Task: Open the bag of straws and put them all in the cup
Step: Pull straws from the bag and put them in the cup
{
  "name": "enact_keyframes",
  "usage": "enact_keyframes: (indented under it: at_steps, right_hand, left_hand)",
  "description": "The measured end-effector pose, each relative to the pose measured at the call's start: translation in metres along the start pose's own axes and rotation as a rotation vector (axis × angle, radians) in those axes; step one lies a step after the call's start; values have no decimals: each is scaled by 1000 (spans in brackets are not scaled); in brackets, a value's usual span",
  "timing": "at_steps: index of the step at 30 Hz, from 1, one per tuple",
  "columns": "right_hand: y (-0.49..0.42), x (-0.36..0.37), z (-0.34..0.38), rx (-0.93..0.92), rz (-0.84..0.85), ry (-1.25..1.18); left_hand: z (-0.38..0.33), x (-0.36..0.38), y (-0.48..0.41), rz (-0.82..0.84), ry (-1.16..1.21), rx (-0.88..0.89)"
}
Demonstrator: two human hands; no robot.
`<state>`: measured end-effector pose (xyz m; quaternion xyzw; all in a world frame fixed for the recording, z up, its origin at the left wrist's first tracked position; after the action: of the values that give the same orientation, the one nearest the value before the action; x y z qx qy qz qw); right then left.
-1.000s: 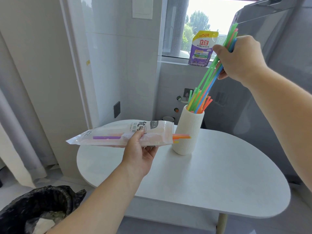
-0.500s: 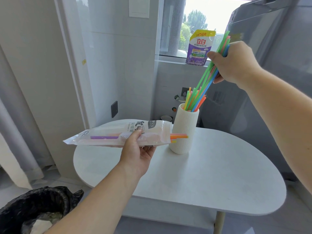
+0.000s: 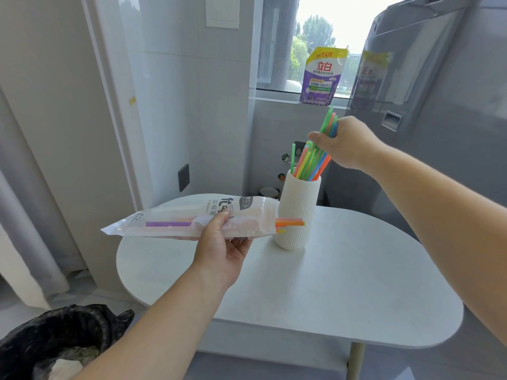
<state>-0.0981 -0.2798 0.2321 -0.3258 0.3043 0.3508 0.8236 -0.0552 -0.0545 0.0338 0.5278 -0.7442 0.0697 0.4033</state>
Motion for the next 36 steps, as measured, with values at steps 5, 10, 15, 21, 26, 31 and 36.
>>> enact_keyframes:
  at_steps: [5, 10, 15, 21, 26, 31, 36]
  right_hand:
    - [0, 15, -12, 24, -7, -41]
    - [2, 12, -7, -55, -82, -177]
    - [3, 8, 0, -140, -142, -216]
    - [6, 36, 6, -264, 86, 156]
    - [12, 34, 3, -273, 49, 113]
    - [61, 1, 12, -327, -379, -214]
    - [129, 68, -36, 140, -182, -687]
  left_hand:
    - [0, 0, 0, 1, 2, -1]
    - [0, 0, 0, 2, 3, -3]
    - [0, 1, 1, 12, 0, -4]
    - [0, 0, 0, 9, -12, -3]
    - [-1, 2, -1, 20, -25, 0]
    - [-3, 4, -2, 39, -51, 28]
    - [-7, 13, 2, 101, -184, 118]
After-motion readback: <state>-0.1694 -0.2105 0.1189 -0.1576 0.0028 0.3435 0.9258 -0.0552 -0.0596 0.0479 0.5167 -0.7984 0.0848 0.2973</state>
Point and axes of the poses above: each hand's wrist, its own y-axis away from the middle knuckle, its own x-axis out of the palm, z = x × y, the point moved 7 cm from there along -y, towards the middle knuckle, and after that the axes turned 12 degrees about -y, right-handed, at the moved point
